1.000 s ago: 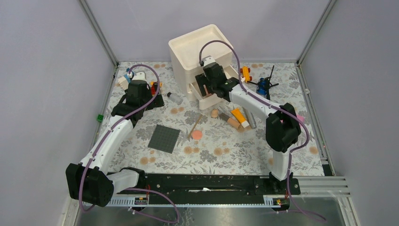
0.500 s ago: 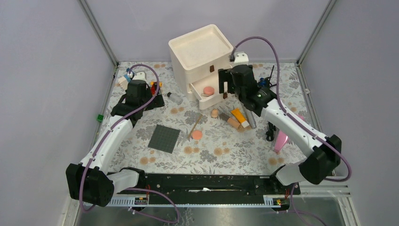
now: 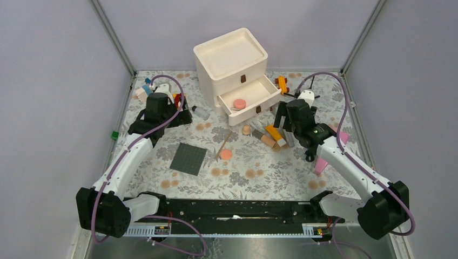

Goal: Organize the makeup
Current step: Place the makeup tool in the drawer, then pick up the lipstick from the corner of the board.

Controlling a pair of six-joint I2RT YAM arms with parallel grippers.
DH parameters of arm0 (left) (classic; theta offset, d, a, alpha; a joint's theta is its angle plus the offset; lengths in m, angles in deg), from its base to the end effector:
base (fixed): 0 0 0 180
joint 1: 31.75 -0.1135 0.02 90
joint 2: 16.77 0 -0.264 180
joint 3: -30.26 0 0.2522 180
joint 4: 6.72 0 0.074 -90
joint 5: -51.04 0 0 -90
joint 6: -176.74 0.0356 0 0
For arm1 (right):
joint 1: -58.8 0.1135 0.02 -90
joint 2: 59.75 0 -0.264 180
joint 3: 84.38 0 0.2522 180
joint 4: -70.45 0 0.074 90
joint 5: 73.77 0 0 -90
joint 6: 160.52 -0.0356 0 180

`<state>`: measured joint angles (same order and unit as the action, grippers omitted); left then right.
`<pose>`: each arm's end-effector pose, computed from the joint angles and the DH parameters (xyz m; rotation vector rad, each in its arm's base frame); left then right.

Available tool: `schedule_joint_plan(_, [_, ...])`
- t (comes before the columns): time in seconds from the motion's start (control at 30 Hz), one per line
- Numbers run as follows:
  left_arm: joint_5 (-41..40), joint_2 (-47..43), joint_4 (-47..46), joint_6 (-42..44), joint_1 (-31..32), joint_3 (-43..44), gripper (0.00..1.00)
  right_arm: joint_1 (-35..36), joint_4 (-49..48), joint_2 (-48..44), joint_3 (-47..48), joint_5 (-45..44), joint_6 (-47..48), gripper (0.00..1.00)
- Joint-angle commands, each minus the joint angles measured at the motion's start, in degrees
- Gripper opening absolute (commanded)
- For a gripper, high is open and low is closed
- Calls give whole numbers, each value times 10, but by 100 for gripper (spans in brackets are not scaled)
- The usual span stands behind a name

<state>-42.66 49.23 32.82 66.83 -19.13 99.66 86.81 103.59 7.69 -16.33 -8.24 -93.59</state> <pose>0.2472 -0.0530 0.3050 -0.1767 2.2039 -0.2460 0.2370 0.1094 0.3028 0.1566 2.0774 0.0843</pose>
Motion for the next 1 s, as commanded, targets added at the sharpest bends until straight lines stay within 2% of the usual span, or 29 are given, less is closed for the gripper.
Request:
schedule_joint_plan(0.0, [15, -12, -36, 0, -5, 0, 99, -11, 12, -25, -32, -1, -38, 95])
schedule_joint_plan(0.27, [23, -26, -52, -7, -5, -10, 99, -14, 12, -10, -45, 65, -3, 95])
schedule_joint_plan(0.33, [26, -25, -53, -7, -5, -11, 99, -14, -23, -19, -61, 91, 1, 96])
schedule_joint_plan(0.47, [50, -22, -60, -9, -6, -12, 99, -14, -126, -31, -97, 201, 4, 96])
schedule_joint_plan(0.67, [59, -22, -68, -13, -6, -16, 99, -14, -205, -26, -102, 298, -19, 97])
schedule_joint_plan(0.8, [66, -24, -82, -18, -6, -17, 99, -14, -228, -33, -94, 309, -28, 96])
schedule_joint_plan(0.97, [61, 4, -55, -8, -6, 45, 99, -14, -179, -36, -59, 255, -23, 97])
